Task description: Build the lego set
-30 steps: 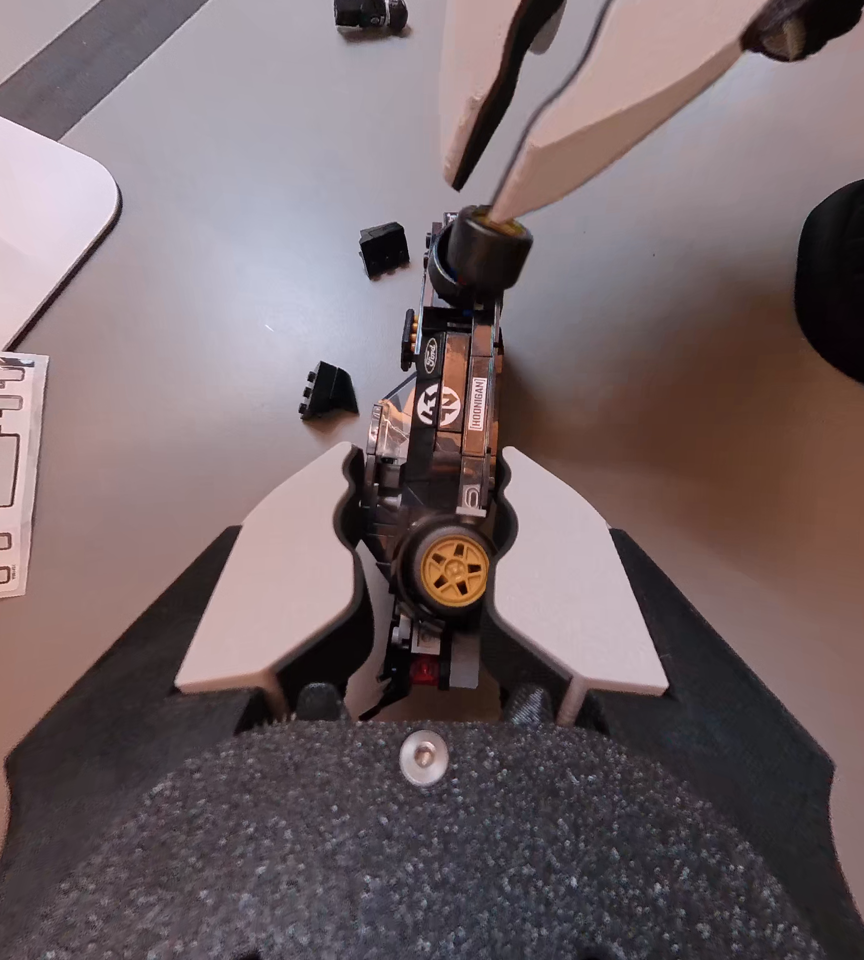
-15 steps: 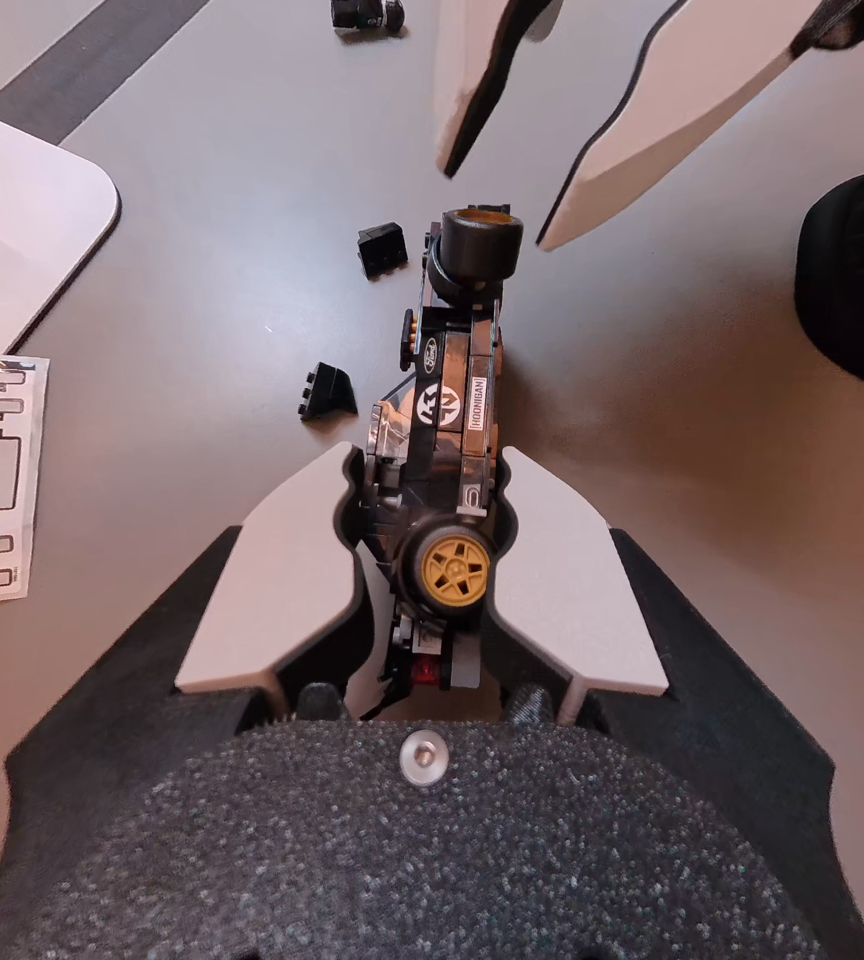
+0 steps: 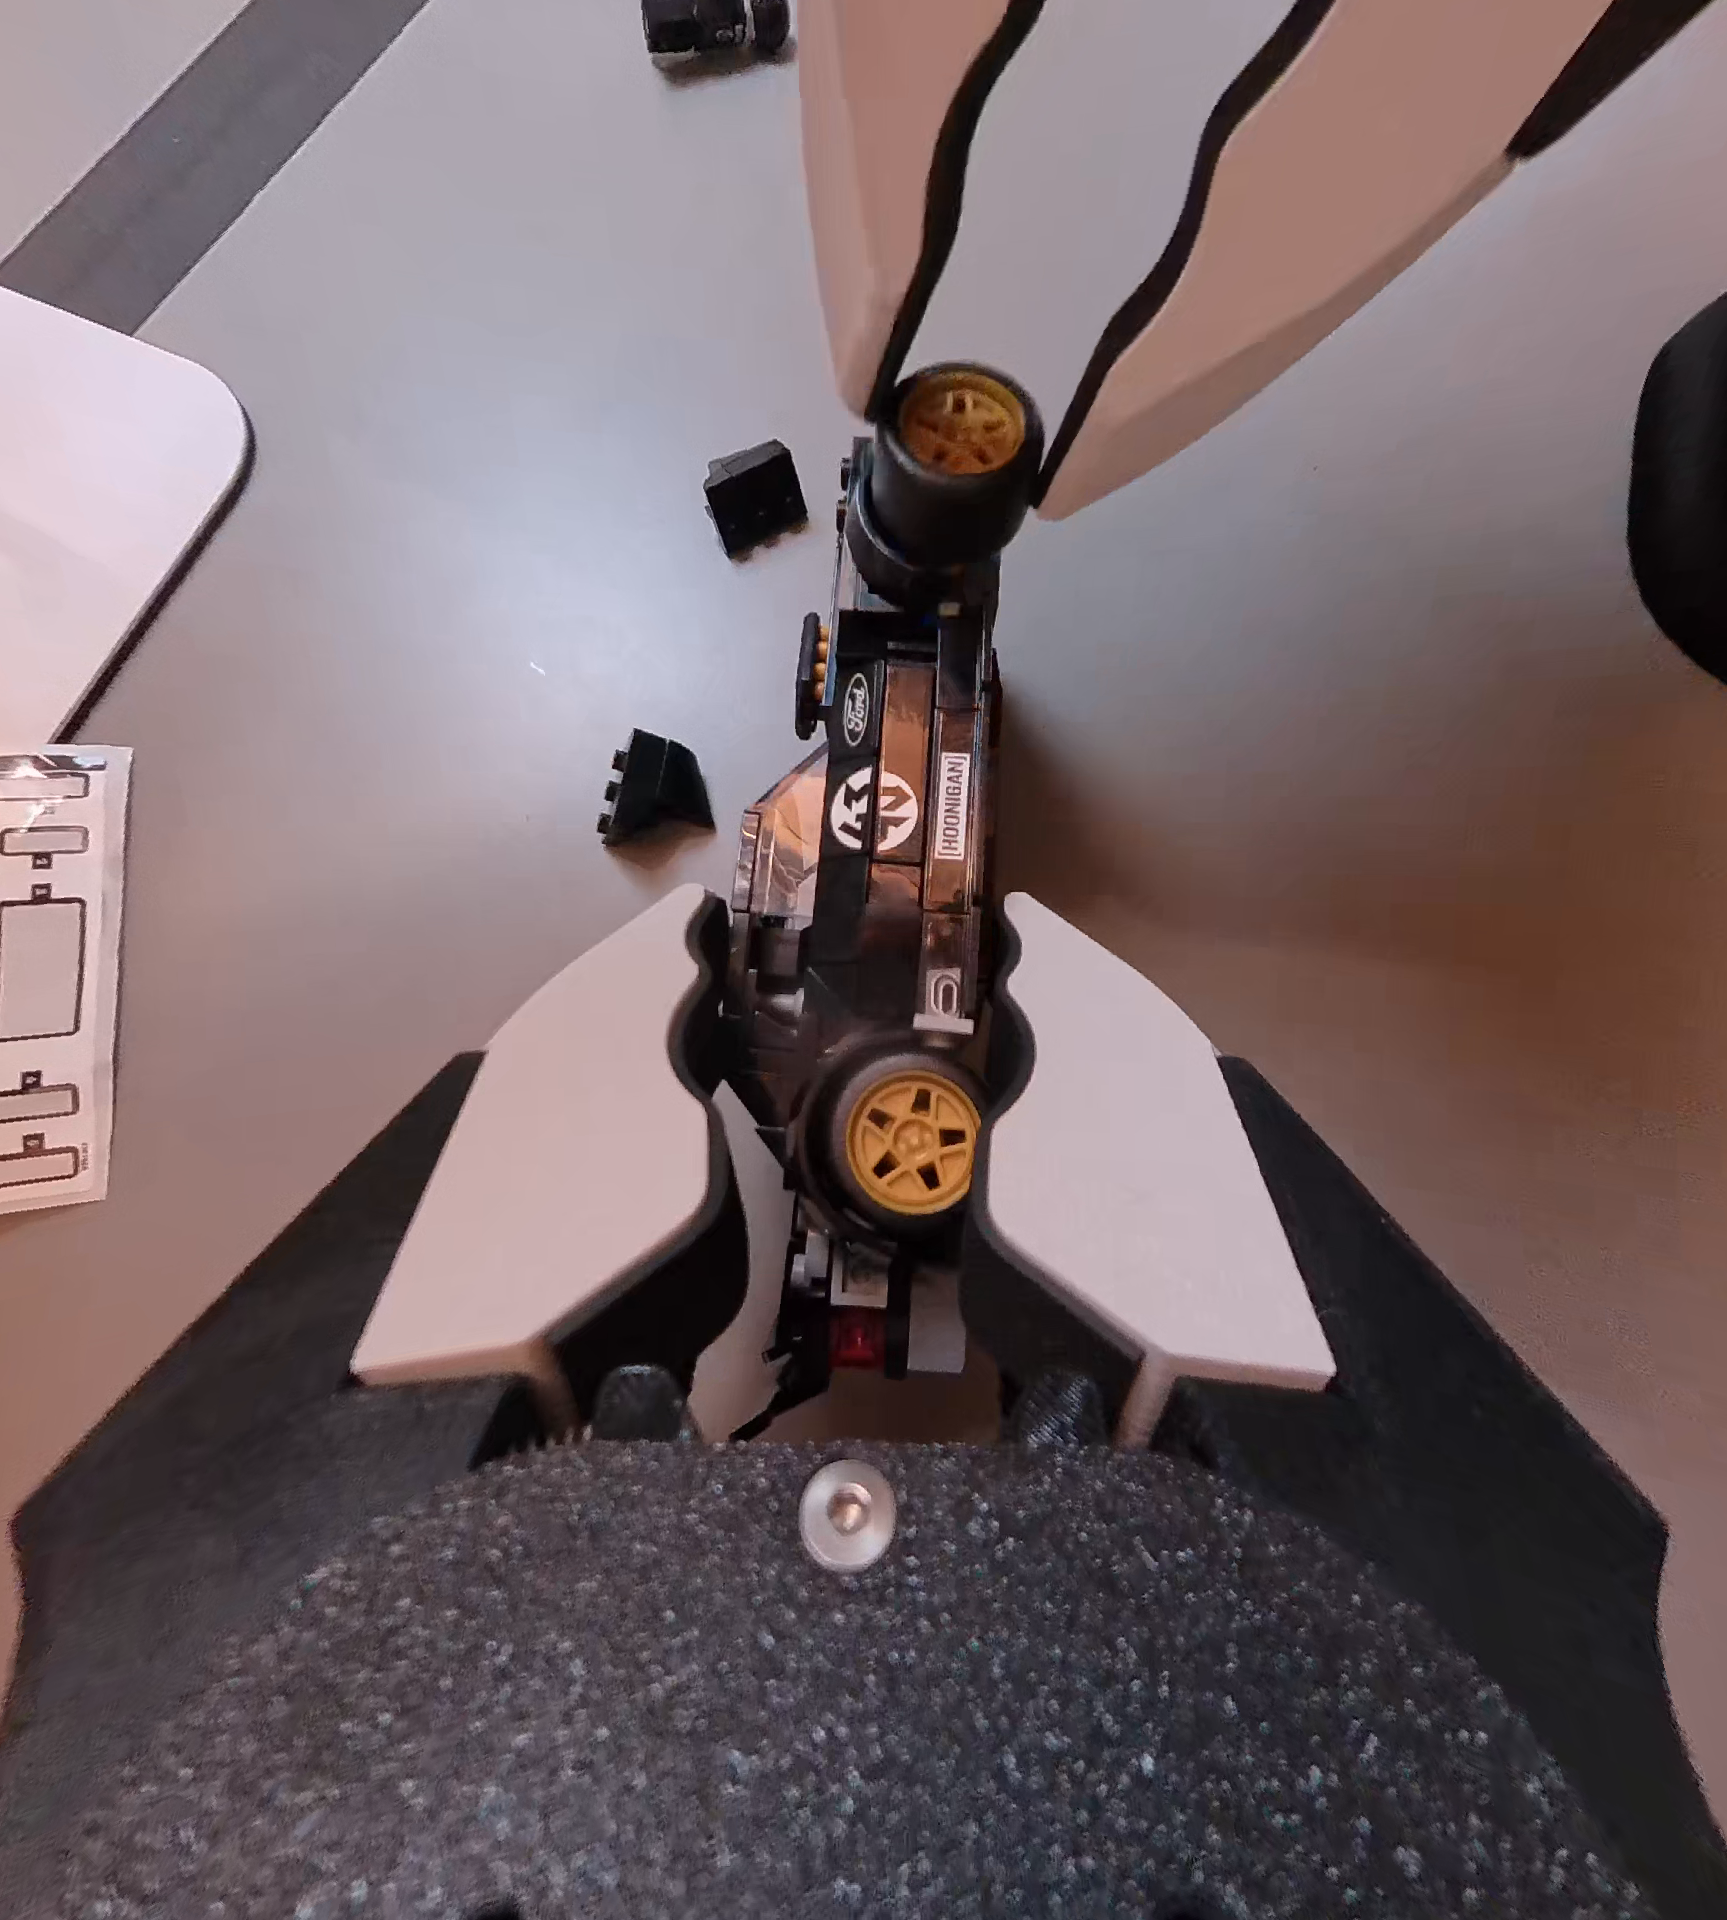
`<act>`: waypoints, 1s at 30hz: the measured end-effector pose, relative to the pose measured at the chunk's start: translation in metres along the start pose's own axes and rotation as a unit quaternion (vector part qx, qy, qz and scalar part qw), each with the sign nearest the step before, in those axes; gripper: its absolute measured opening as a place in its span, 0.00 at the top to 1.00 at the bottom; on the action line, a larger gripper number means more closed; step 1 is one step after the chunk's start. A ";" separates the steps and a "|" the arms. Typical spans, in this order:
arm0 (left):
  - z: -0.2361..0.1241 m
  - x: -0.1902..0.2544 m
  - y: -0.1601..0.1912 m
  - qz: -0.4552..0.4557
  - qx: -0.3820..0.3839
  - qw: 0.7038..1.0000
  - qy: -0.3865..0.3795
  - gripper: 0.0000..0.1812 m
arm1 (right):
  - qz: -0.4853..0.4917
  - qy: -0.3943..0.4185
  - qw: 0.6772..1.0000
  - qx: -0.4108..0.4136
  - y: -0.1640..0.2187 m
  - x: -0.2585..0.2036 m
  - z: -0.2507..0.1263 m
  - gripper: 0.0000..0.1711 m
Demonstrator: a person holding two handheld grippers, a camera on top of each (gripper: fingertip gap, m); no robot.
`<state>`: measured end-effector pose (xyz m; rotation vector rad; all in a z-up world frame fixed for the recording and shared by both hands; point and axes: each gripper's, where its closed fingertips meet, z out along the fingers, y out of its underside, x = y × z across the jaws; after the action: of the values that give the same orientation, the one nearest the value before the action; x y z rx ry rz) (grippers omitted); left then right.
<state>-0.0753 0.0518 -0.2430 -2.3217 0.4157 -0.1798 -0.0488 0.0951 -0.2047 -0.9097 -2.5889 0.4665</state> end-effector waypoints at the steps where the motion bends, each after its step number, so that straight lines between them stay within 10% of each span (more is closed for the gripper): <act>1: 0.000 0.000 0.000 0.002 0.000 1.000 -0.001 0.74 | -0.008 -0.002 1.000 -0.010 0.001 -0.001 0.002 0.86; 30: 0.000 -0.001 0.001 0.000 -0.004 1.000 0.001 0.74 | 0.031 0.019 0.998 0.044 0.001 0.002 0.001 0.81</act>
<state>-0.0762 0.0515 -0.2434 -2.3297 0.4178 -0.1806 -0.0499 0.0970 -0.2061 -0.9606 -2.4908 0.5703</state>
